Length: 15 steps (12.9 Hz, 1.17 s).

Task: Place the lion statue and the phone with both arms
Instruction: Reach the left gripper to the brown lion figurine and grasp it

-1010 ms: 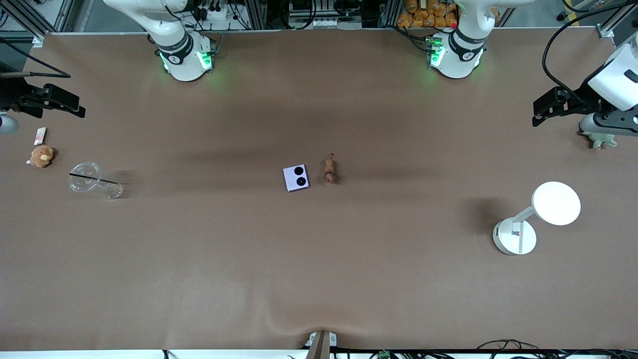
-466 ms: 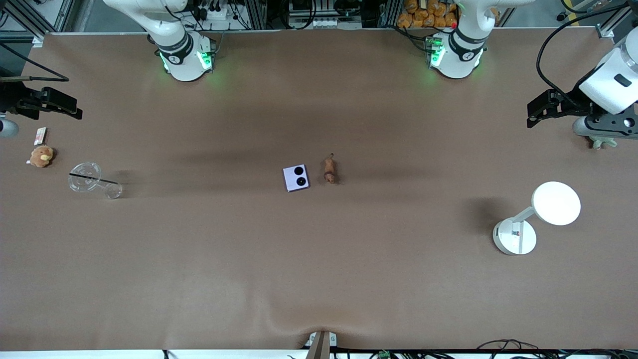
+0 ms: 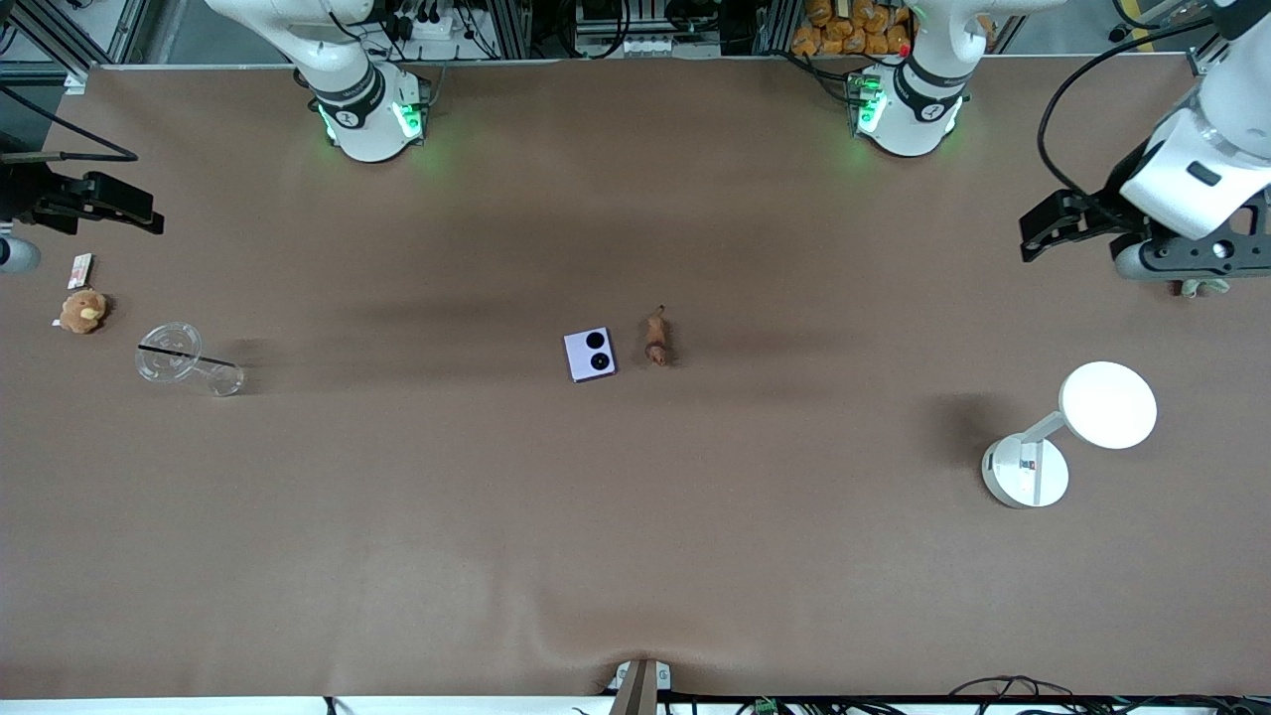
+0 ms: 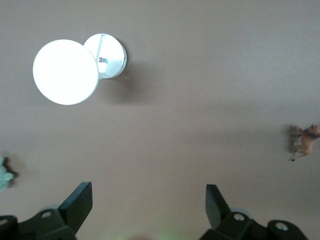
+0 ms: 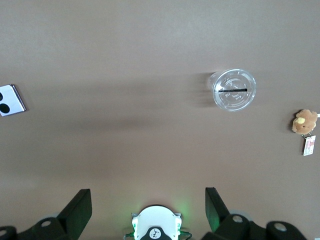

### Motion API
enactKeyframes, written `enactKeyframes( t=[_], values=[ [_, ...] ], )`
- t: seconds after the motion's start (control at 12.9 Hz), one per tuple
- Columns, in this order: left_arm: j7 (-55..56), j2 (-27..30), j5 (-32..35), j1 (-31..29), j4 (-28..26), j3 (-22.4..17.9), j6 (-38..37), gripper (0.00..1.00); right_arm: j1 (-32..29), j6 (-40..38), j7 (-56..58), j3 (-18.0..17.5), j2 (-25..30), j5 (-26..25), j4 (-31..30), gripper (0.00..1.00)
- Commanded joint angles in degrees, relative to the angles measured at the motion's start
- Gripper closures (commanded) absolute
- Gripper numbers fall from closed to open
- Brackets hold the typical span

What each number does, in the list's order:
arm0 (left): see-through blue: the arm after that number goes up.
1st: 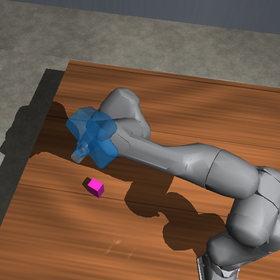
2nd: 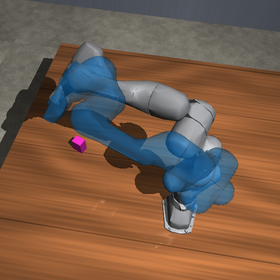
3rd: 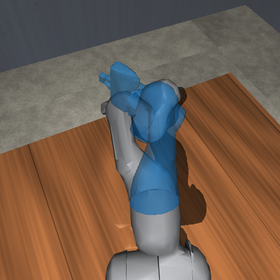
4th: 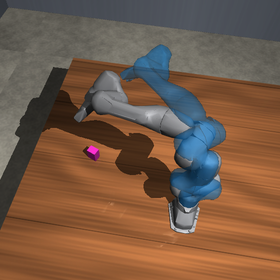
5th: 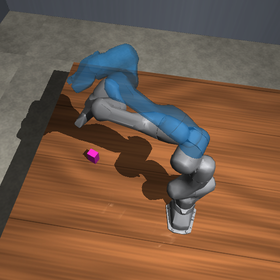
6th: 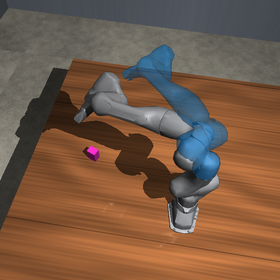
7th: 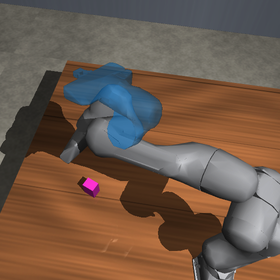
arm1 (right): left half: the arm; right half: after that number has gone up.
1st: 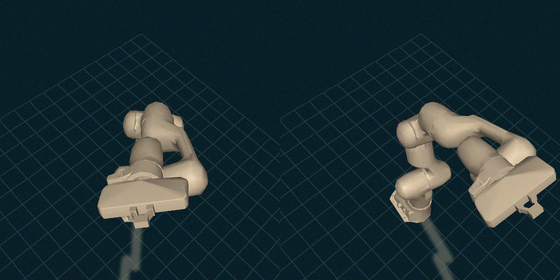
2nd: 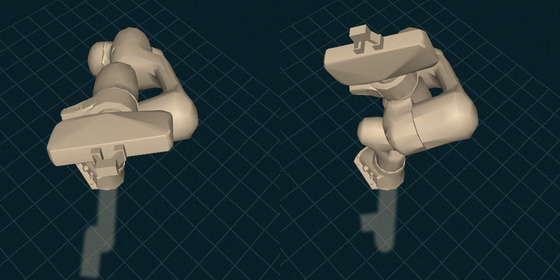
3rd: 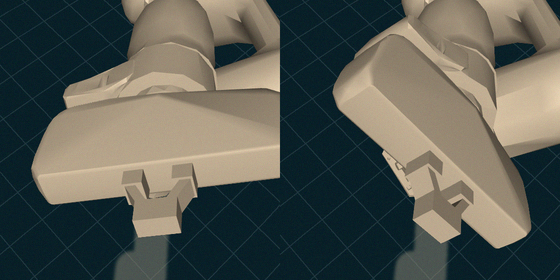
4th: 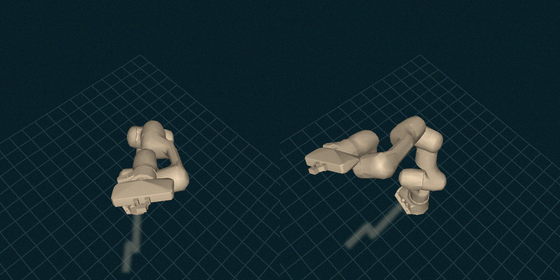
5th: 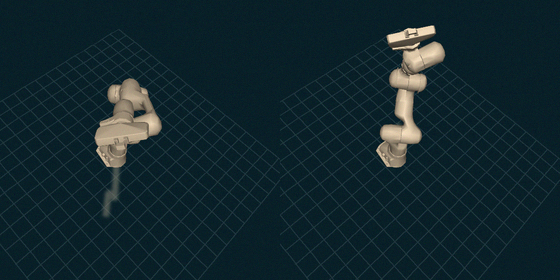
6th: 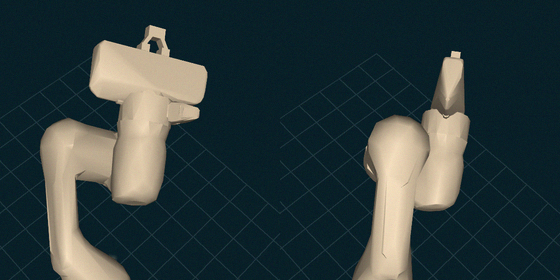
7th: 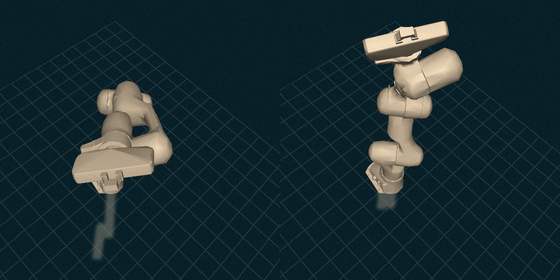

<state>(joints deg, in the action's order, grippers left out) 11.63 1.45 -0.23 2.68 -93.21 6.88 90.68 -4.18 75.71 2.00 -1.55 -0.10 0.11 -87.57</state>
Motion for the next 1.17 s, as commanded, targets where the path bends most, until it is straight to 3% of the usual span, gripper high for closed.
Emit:
enactKeyframes(
  t=[0.0,0.23,0.62,1.09],
  values=[
    [5.75,-3.1,-1.97,1.53,1.44,2.6,1.6,0.0,-1.09,-1.09,0.64,-0.82,-0.17,-0.81,1.09,0.0],
    [16.72,-10.38,-1.45,6.26,5.21,7.7,2.04,0.0,-1.18,-1.45,0.46,-0.82,-0.17,-0.64,1.0,0.0],
    [31.32,-23.75,3.55,20.85,9.45,7.98,10.89,0.0,-1.27,-1.62,0.46,-0.82,-0.26,-0.37,0.91,0.0],
    [42.23,-35.01,12.43,30.27,9.45,7.45,24.53,0.0,-1.44,-1.97,0.46,-0.82,-0.26,-0.2,0.82,0.0]
  ],
)
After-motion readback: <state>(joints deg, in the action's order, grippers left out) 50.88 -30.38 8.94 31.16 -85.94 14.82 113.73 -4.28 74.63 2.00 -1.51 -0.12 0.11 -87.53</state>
